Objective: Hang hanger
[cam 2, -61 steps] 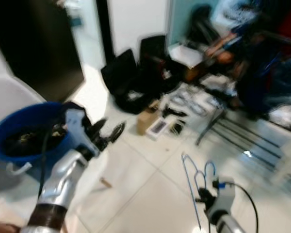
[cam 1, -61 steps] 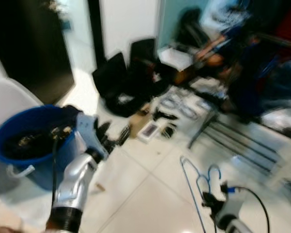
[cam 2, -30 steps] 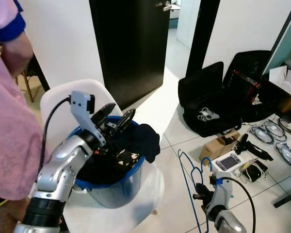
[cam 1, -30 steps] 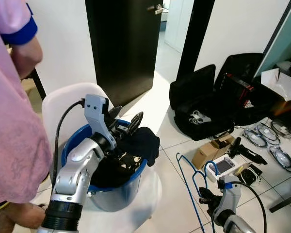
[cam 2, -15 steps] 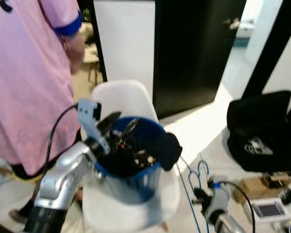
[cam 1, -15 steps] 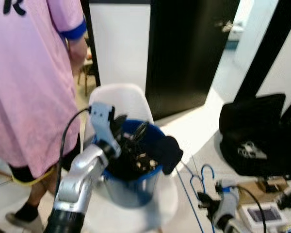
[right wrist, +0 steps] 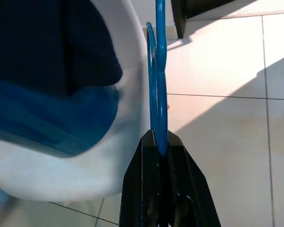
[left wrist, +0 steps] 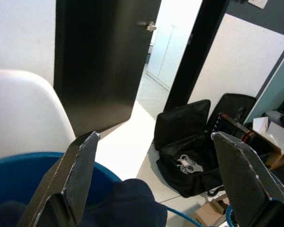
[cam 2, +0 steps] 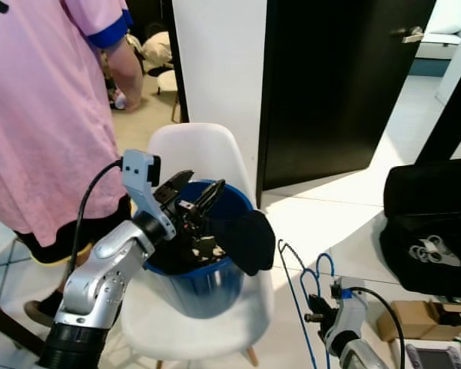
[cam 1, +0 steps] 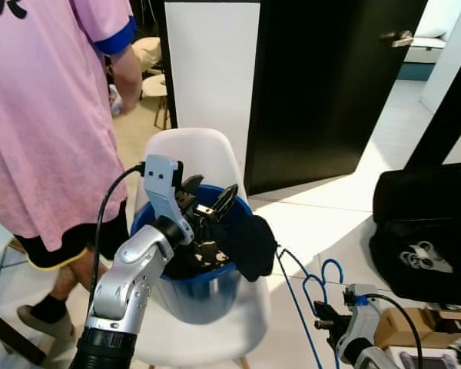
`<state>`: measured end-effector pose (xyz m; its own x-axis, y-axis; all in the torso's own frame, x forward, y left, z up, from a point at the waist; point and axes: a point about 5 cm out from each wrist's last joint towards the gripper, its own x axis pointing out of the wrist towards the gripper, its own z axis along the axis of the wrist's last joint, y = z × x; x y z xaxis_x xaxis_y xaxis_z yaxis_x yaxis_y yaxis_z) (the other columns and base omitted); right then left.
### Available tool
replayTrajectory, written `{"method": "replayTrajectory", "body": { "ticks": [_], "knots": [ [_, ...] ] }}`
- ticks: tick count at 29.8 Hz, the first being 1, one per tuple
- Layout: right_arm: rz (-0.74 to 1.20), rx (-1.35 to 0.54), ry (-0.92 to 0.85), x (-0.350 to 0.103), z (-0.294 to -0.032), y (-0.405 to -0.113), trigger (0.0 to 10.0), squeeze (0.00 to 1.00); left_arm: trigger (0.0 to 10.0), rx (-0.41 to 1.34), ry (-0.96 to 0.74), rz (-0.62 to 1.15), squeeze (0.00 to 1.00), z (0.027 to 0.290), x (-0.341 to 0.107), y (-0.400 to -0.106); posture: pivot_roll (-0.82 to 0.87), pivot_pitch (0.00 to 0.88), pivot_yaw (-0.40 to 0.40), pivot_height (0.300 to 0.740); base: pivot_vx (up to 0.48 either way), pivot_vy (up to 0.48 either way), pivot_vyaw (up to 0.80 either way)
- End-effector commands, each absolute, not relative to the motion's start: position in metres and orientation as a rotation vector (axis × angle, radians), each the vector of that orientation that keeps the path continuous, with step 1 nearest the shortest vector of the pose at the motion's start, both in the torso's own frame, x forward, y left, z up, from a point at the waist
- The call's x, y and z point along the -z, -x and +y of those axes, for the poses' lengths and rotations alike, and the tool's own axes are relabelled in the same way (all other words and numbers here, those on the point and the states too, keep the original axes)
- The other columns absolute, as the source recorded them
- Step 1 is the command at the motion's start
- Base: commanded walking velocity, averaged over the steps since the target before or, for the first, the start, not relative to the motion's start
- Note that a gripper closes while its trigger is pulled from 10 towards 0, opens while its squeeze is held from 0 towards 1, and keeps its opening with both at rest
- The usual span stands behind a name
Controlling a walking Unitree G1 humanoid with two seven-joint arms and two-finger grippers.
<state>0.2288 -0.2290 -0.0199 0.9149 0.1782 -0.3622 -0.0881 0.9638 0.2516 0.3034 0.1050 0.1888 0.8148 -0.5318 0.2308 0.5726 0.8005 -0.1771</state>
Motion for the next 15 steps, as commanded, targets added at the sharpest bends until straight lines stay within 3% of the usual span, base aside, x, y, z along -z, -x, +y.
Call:
{"method": "replayTrajectory", "body": {
  "ticks": [1, 11, 15],
  "knots": [
    [0.404, -0.121, -0.239, 0.0213, -0.2325, -0.2257, 10.0, 0.0, 10.0, 0.594, 0.251, -0.152, 0.0, 0.1058, -0.1848, -0.3025, -0.02, 0.033, -0.053, 0.74, 0.0, -0.435, 0.0],
    [0.381, -0.129, -0.236, 0.0155, -0.2332, -0.2292, 10.0, 0.0, 10.0, 0.575, 0.261, -0.144, 0.0, 0.1072, -0.1844, -0.302, -0.02, 0.038, -0.057, 0.74, 0.0, -0.431, 0.0],
    [0.377, -0.13, -0.236, 0.0148, -0.2323, -0.2286, 10.0, 0.0, 10.0, 0.527, 0.268, -0.125, 0.0, 0.1123, -0.1812, -0.305, -0.03, 0.039, -0.057, 0.74, 0.0, -0.141, 0.0]
  ]
}}
